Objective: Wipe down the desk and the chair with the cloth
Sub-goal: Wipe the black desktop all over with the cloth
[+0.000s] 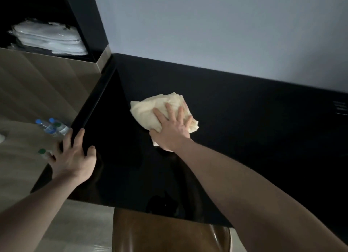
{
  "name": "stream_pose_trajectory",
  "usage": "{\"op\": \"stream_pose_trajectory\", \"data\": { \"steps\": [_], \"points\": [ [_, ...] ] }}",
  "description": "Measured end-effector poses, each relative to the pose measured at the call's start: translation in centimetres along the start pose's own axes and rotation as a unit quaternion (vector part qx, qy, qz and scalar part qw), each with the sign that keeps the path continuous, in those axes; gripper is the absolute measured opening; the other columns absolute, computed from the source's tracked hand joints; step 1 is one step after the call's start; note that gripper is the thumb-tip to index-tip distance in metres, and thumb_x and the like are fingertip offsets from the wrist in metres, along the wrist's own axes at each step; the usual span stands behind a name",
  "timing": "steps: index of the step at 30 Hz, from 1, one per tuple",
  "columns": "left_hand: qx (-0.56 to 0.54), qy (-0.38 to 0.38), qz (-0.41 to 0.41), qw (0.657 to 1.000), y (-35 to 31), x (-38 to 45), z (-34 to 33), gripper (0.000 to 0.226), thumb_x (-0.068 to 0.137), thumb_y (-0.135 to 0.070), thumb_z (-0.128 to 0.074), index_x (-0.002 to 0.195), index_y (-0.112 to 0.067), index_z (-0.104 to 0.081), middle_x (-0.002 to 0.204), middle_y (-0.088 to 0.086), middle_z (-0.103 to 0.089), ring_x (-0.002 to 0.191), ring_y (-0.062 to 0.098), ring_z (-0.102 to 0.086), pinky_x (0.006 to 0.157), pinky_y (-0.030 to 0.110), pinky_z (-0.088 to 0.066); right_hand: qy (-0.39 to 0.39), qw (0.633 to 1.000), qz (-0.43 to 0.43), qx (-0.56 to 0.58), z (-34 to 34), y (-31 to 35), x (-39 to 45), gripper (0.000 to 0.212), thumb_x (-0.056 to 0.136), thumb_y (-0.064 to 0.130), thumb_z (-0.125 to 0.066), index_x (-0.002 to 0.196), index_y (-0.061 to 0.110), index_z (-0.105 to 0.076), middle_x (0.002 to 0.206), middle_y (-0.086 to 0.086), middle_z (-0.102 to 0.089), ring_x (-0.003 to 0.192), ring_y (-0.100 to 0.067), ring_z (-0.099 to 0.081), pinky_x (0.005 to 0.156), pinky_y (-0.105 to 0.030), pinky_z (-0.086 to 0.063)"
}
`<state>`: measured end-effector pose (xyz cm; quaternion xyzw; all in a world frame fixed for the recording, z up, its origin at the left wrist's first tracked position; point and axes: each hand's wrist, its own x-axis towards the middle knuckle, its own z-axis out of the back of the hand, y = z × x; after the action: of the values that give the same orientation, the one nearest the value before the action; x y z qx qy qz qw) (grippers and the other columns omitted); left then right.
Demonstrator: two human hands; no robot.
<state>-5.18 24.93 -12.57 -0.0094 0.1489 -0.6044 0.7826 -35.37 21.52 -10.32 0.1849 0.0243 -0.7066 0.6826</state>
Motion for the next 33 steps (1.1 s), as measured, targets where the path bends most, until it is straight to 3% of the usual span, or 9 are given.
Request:
{"op": "stream_pose_trajectory", "data": {
  "steps": [3,6,12,18,23,26,30,33],
  "points": [
    [-0.004,-0.013,-0.023,1.0,-3.4,-1.8,-0.1,0.068,0.105,-0.039,-0.05,0.168,-0.031,-0.024,0.178,-0.003,-0.007,0.161,0.042,-0.003,0.127,0.069,-0.001,-0.001,0.999,-0.045,0.014,0.8,-5.6,-1.8,0.081,0.097,0.069,-0.038,0.165,0.053,0.003,0.176,0.005,0.022,0.158,-0.046,0.027,0.121,-0.076,0.012],
    [0.008,-0.024,-0.149,0.989,-9.1,-4.7,-1.2,0.071,0.103,-0.04,-0.057,0.167,-0.031,-0.029,0.178,-0.003,-0.012,0.163,0.035,-0.004,0.129,0.063,0.001,-0.009,0.996,-0.089,0.026,1.7,-11.4,-3.8,0.081,0.096,0.069,-0.037,0.165,0.054,0.003,0.176,0.006,0.021,0.159,-0.045,0.027,0.122,-0.075,0.012],
    [0.044,0.119,-0.34,0.932,-22.3,-10.3,-3.6,0.086,0.099,-0.07,-0.046,0.17,-0.037,-0.011,0.179,-0.008,0.005,0.164,0.029,0.009,0.132,0.056,0.003,-0.019,0.978,-0.204,0.04,3.5,-25.2,-9.0,0.078,0.096,0.072,-0.032,0.164,0.056,0.003,0.177,0.007,0.02,0.161,-0.042,0.02,0.124,-0.073,0.009],
    [0.124,0.232,-0.313,0.913,-30.7,-13.9,-5.3,0.132,0.073,-0.093,-0.06,0.166,-0.041,0.017,0.171,-0.007,0.035,0.155,0.044,0.034,0.122,0.075,0.012,-0.024,0.946,-0.317,0.061,5.8,-35.9,-13.7,0.078,0.097,0.068,-0.035,0.165,0.055,0.002,0.177,0.007,0.02,0.161,-0.043,0.017,0.124,-0.075,0.003],
    [0.148,0.266,-0.285,0.909,-31.6,-13.9,-5.4,0.138,0.073,-0.091,-0.066,0.16,-0.045,0.03,0.165,-0.005,0.047,0.15,0.046,0.042,0.119,0.079,0.013,-0.03,0.926,-0.369,0.071,5.9,-33.0,-12.1,0.077,0.098,0.065,-0.037,0.164,0.057,0.001,0.177,0.003,0.02,0.159,-0.051,0.016,0.118,-0.083,-0.001],
    [0.148,0.272,-0.276,0.91,-32.0,-13.9,-5.3,0.139,0.072,-0.089,-0.068,0.159,-0.047,0.032,0.164,-0.006,0.049,0.15,0.045,0.042,0.118,0.079,0.013,-0.025,0.937,-0.34,0.072,5.6,-29.4,-9.8,0.076,0.098,0.068,-0.035,0.164,0.058,0.003,0.177,0.001,0.023,0.157,-0.055,0.017,0.115,-0.085,0.002],
    [0.153,0.283,-0.261,0.91,-32.5,-14.0,-5.1,0.142,0.069,-0.088,-0.071,0.159,-0.048,0.031,0.163,-0.009,0.049,0.15,0.043,0.043,0.119,0.08,0.011,-0.008,0.982,-0.185,0.038,4.0,-24.3,-7.4,0.078,0.1,0.068,-0.031,0.165,0.052,0.01,0.175,-0.003,0.03,0.154,-0.056,0.028,0.116,-0.082,0.011],
    [0.168,0.28,-0.246,0.912,-33.1,-14.1,-4.8,0.144,0.068,-0.086,-0.074,0.161,-0.046,0.028,0.166,-0.008,0.045,0.152,0.043,0.04,0.122,0.077,0.009,-0.011,0.995,-0.102,0.011,3.6,-24.2,-7.4,0.078,0.1,0.066,-0.033,0.164,0.052,0.009,0.174,-0.001,0.029,0.155,-0.053,0.028,0.118,-0.08,0.011]
  ]
}}
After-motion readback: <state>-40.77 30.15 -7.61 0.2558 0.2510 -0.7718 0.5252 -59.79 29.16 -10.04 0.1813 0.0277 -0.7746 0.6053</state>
